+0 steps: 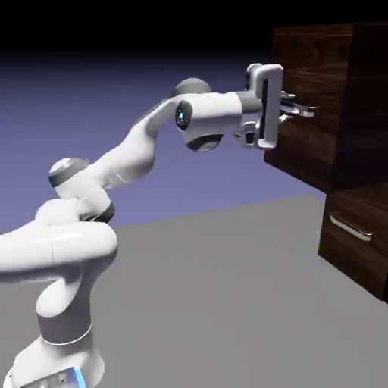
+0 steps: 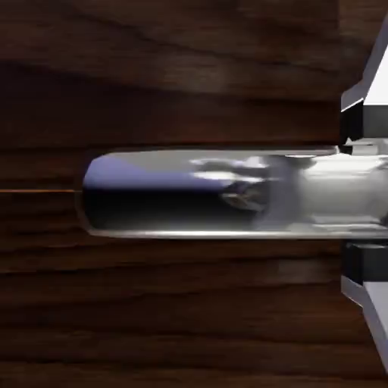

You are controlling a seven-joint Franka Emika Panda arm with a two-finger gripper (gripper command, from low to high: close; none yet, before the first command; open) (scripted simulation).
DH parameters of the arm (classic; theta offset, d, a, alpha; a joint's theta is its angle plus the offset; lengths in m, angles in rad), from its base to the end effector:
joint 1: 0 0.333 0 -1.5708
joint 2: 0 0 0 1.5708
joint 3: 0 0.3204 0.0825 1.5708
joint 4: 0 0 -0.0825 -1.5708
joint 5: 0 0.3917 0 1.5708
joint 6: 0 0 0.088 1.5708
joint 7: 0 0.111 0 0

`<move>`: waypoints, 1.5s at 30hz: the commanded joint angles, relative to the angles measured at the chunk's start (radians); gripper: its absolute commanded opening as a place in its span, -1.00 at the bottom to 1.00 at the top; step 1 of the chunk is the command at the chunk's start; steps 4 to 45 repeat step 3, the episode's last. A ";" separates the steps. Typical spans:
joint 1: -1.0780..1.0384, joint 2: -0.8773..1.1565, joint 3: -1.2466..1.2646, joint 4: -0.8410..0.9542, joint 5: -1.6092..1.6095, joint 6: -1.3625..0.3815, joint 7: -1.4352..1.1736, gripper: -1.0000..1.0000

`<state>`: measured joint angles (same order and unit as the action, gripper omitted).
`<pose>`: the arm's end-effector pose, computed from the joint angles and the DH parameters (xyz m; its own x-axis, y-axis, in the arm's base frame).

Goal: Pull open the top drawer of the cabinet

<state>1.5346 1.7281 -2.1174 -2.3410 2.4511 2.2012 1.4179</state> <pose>0.4756 0.0559 0.5845 0.0006 -0.7071 -0.7071 -0.0006 0.7071 -0.7071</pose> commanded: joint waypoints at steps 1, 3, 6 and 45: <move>0.000 0.000 0.000 0.000 0.000 0.000 0.000 1.00; 0.059 0.018 -0.022 -0.072 -0.033 -0.016 -0.002 1.00; 0.059 0.018 -0.022 -0.072 -0.033 -0.016 -0.002 1.00; 0.059 0.018 -0.022 -0.072 -0.033 -0.016 -0.002 1.00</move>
